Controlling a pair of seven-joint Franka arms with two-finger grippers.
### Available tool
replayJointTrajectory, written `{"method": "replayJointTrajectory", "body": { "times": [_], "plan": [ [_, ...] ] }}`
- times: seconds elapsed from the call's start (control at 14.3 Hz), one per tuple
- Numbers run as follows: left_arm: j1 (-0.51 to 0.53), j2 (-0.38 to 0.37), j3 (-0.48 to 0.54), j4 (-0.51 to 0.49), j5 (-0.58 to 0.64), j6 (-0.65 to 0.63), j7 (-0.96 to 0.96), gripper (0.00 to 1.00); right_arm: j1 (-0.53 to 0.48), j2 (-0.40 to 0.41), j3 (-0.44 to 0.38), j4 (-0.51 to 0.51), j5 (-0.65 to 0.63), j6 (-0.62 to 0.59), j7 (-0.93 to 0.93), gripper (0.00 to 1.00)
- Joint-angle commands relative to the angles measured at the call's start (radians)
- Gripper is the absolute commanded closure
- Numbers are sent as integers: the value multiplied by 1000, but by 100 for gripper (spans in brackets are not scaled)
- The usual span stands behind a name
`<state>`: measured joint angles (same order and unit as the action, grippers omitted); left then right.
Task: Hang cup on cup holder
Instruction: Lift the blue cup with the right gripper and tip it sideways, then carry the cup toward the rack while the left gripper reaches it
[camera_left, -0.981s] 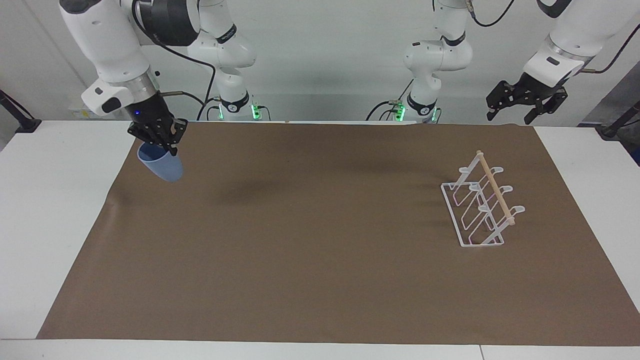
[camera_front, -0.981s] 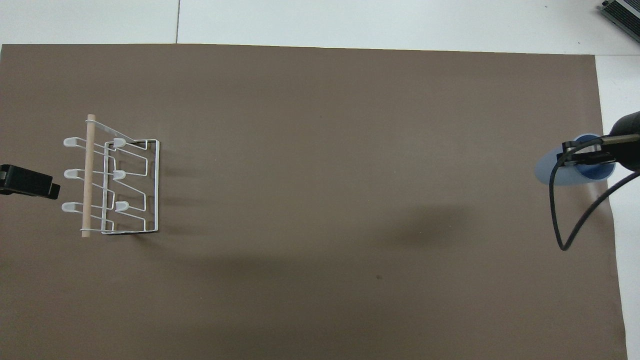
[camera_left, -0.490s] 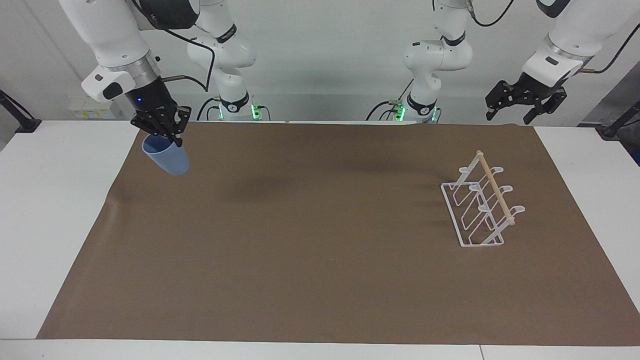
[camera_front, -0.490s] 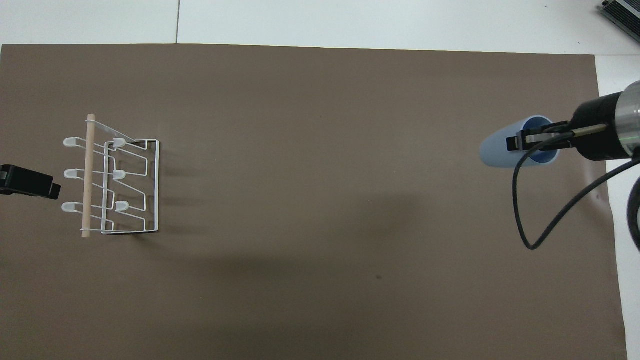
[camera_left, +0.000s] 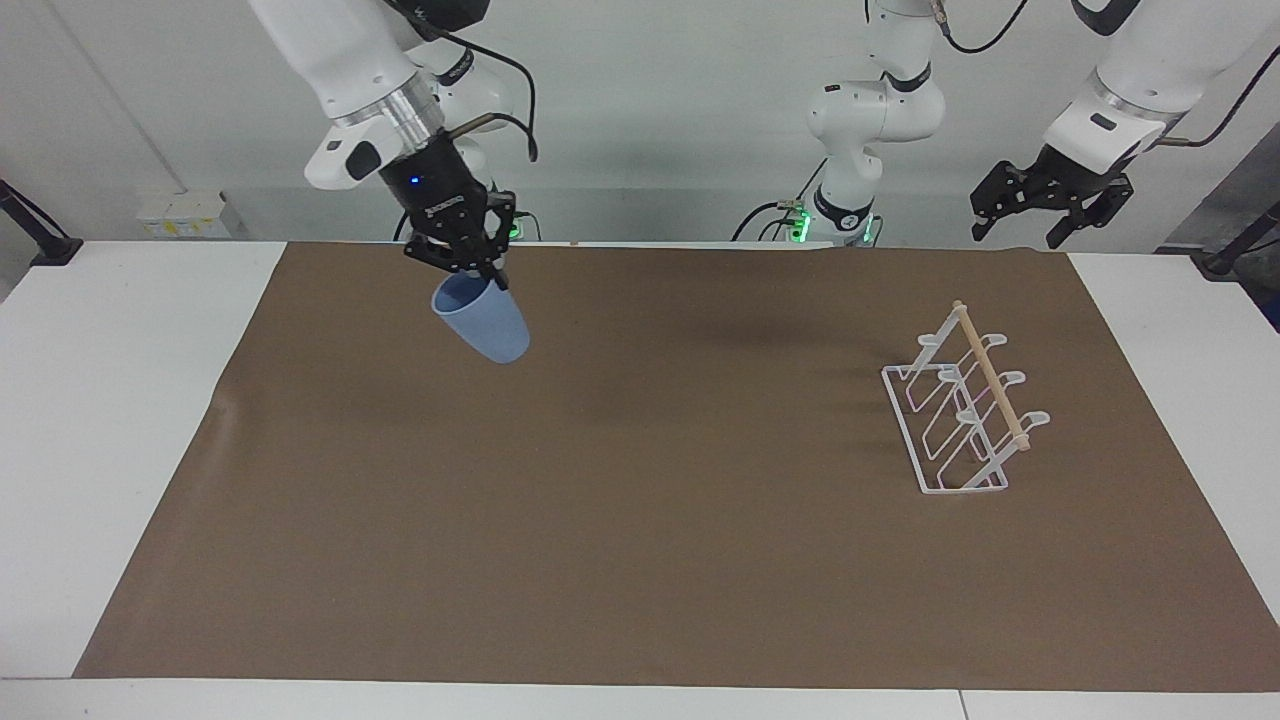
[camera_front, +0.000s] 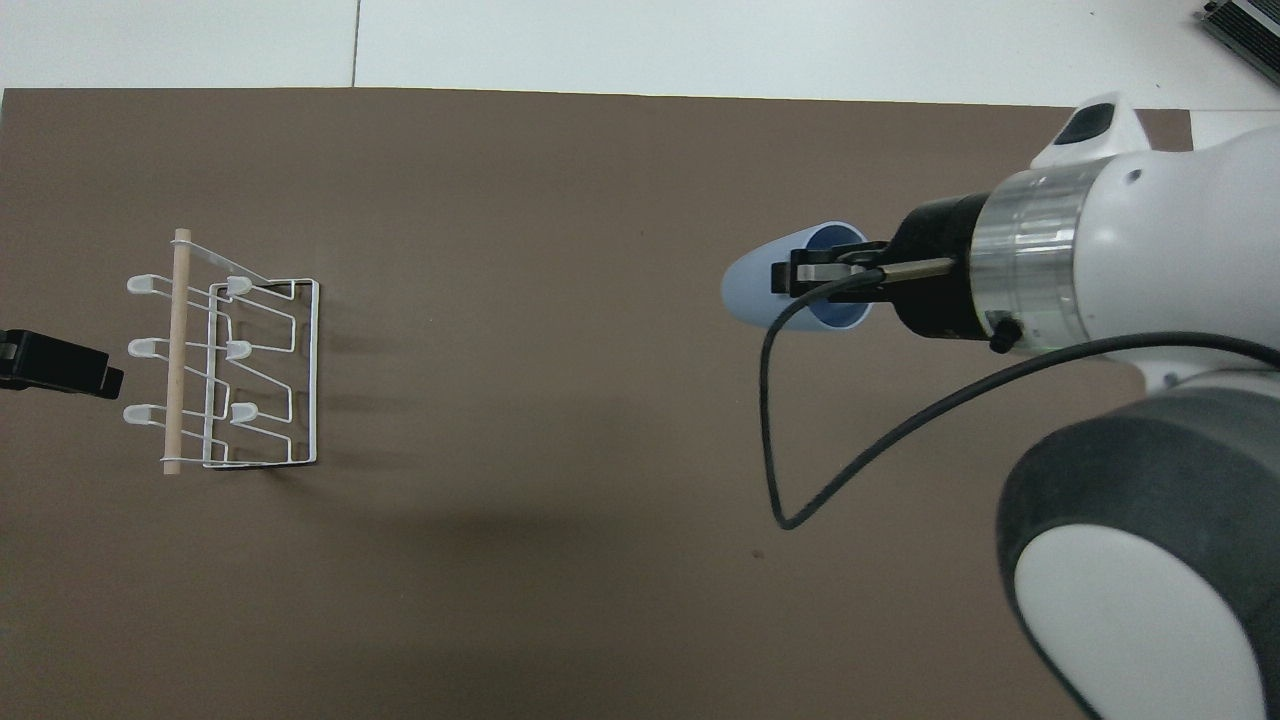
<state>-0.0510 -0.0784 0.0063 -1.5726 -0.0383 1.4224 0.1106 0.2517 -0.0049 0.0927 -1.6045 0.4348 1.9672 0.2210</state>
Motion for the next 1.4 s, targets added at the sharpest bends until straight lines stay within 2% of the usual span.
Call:
{"method": "replayJointTrajectory", "body": {
  "times": [0.0, 0.14, 0.42, 0.91, 1.05, 1.33],
  "plan": [
    [-18, -21, 4, -23, -11, 21, 3, 0, 67, 2, -5, 0, 93, 77, 180, 100],
    [-27, -23, -2, -23, -21, 18, 21, 0, 116, 9, -5, -3, 166, 139, 306, 100],
    [-98, -27, -5, -15, -41, 21, 214, 0, 193, 20, -5, -29, 272, 266, 428, 100],
    [-116, -27, -26, -17, -133, 124, 740, 0, 307, 57, -4, -29, 395, 446, 489, 100],
    [-116, -27, -34, -17, -149, 125, 861, 0, 311, 57, -4, -29, 441, 472, 491, 100],
    [-118, -41, -60, -18, -179, 160, 1055, 0, 327, 59, -4, -29, 441, 499, 511, 100]
  ]
}}
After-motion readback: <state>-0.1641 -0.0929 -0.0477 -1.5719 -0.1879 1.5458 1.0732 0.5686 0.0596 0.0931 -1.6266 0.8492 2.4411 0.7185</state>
